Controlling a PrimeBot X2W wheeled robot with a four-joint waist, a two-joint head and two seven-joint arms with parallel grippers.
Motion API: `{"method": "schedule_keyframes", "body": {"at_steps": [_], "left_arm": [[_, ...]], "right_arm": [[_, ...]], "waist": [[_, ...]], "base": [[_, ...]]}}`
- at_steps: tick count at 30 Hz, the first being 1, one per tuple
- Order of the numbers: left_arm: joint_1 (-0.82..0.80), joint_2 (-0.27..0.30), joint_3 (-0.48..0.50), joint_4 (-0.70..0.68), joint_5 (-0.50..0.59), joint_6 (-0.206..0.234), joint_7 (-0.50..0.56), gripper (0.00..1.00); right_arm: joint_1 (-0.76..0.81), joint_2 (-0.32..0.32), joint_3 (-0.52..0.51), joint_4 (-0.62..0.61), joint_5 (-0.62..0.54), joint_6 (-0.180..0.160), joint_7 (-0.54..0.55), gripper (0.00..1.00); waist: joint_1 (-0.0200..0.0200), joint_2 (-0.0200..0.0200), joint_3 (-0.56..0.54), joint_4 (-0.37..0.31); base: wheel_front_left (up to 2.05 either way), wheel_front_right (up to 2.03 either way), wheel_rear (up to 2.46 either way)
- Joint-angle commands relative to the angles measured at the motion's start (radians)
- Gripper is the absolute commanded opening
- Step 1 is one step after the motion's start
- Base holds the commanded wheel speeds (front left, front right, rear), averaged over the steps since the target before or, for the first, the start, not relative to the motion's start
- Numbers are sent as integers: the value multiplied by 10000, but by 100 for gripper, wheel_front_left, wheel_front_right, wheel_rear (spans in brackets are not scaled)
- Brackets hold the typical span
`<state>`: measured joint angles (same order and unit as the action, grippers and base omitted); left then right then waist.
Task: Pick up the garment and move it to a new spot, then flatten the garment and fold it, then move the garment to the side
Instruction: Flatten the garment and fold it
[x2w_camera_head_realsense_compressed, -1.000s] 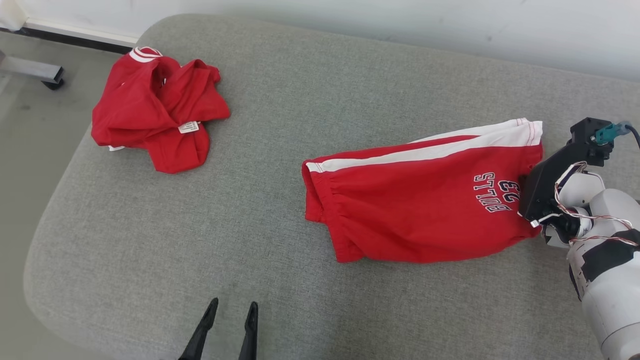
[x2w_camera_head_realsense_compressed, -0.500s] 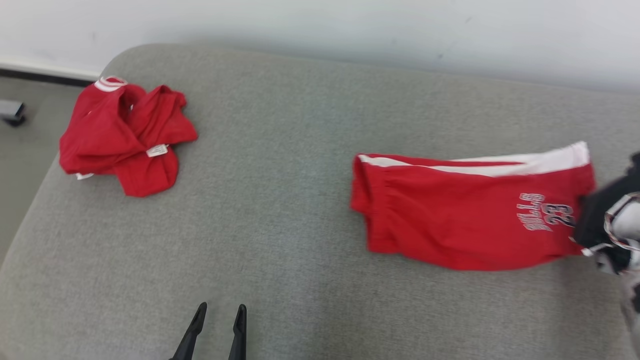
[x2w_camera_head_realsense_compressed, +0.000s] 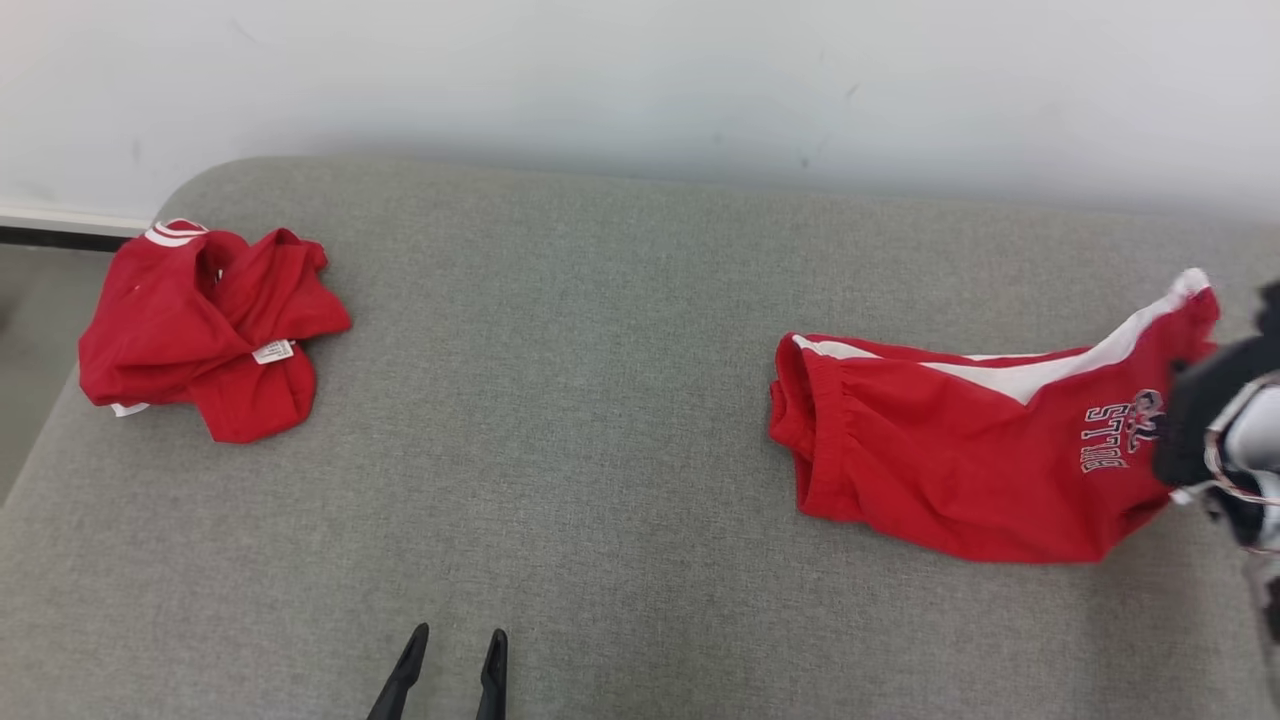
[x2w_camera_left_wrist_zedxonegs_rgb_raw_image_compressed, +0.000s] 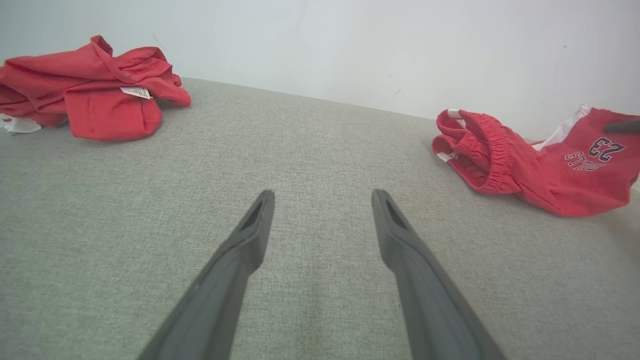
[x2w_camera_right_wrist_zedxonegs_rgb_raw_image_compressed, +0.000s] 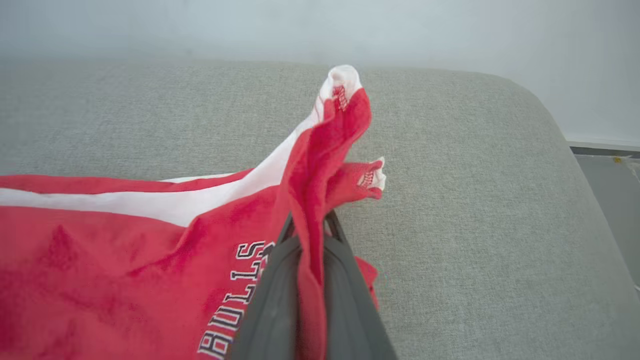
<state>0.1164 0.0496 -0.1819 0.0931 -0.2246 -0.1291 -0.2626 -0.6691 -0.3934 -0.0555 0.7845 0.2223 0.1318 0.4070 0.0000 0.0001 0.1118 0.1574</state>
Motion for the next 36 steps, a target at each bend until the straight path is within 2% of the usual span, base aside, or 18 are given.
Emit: {"method": "schedule_keyframes", "body": {"at_steps": [1, 8, 14, 20, 26, 27, 28, 29, 33, 36], "left_arm": [[-16, 16, -36, 76, 34, -12, -32, 100], [51, 16, -202, 159, -68, -13, -32, 100], [-18, 16, -289, 190, -165, -5, -32, 100], [-166, 16, -395, 201, -299, -6, -32, 100], [-327, 16, -396, 190, -414, -6, -32, 100], [-341, 16, -387, 191, -432, -6, -32, 100], [-355, 14, -376, 191, -452, -6, -32, 100], [-356, 16, -355, 191, -469, -6, -32, 100], [-381, 17, -261, 170, -432, -6, -32, 100], [-407, 14, -248, 110, -350, -6, -32, 100]], "right_arm": [[170, 209, 302, -382, -29, -23, 208, 0], [138, 976, 1545, -1894, 282, -23, 1342, 0], [37, 1309, 2408, -2317, 632, -23, 2032, 0], [-33, 1728, 2908, -1971, 668, -23, 2210, 0], [-128, 2065, 2903, -1289, 505, -23, 1966, 0], [-171, 2124, 2873, -1230, 511, -23, 1822, 22], [-211, 2192, 2826, -1151, 567, -23, 1675, 95], [-249, 2291, 2747, -1109, 671, -23, 1499, 100], [-483, 2788, 2033, -1349, 2211, -23, 831, 100], [-556, 2317, 1810, -1545, 2531, -23, 398, 100]], "waist": [[0, -1, -106, 77], [0, -1, -217, 526], [0, -1, -126, 905], [0, -1, 24, 1260], [0, -1, 196, 1463], [0, -1, 210, 1477], [0, -1, 218, 1483], [0, -1, 219, 1476], [0, -1, 172, 1385], [0, -1, 52, 1267]], "base": [[0, 0, 0], [0, 0, 0], [0, 0, 0], [0, 0, 0], [0, 0, 0], [0, 0, 0], [0, 0, 0], [0, 0, 0], [0, 0, 0], [0, 0, 0]]}}
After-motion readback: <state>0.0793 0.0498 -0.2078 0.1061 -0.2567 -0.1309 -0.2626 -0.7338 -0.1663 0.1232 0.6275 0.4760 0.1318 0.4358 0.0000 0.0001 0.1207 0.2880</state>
